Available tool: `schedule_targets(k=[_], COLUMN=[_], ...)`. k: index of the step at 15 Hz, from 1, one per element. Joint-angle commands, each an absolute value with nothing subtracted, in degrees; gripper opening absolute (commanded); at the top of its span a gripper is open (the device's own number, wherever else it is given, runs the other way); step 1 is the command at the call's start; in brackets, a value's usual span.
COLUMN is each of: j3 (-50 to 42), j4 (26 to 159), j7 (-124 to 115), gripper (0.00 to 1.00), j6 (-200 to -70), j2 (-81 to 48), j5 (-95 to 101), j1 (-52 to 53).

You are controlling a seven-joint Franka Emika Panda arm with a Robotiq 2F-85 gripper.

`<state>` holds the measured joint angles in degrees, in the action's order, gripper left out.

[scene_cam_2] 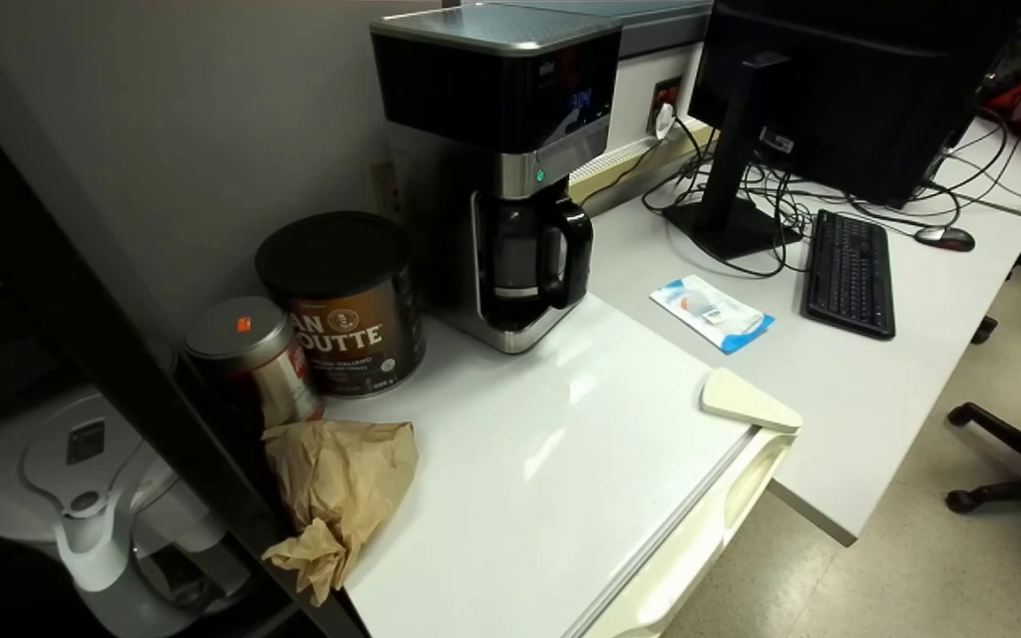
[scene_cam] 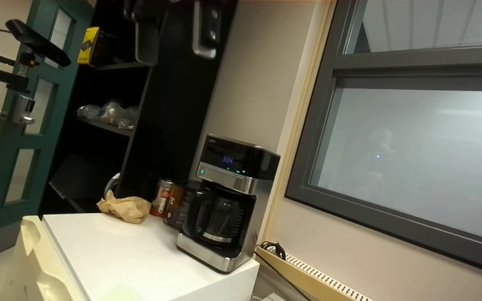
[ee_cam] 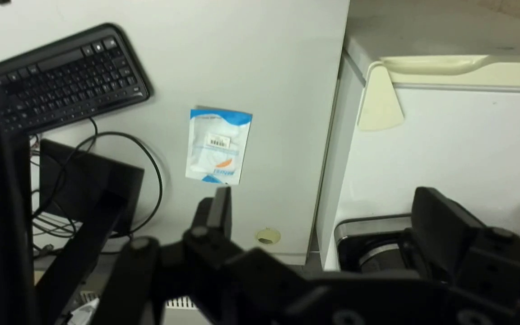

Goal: Press a button on the coffee maker

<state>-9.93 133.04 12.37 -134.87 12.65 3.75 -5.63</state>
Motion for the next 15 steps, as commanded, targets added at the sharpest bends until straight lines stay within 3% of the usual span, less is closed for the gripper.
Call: schedule_targets(k=[1,11,15], j3=[-7.82,-3.97,-2.72], j4=[125.46,107.06,100.64], j7=[11.06,9.89,9.11], gripper=[0.74,0.01,0.00], j6=[-140.19,-147.50,-148.41], j2=[3.04,-16.87,-23.20], j5=[4.01,2.99,3.30], j1=[-4.80,-4.69,-4.40])
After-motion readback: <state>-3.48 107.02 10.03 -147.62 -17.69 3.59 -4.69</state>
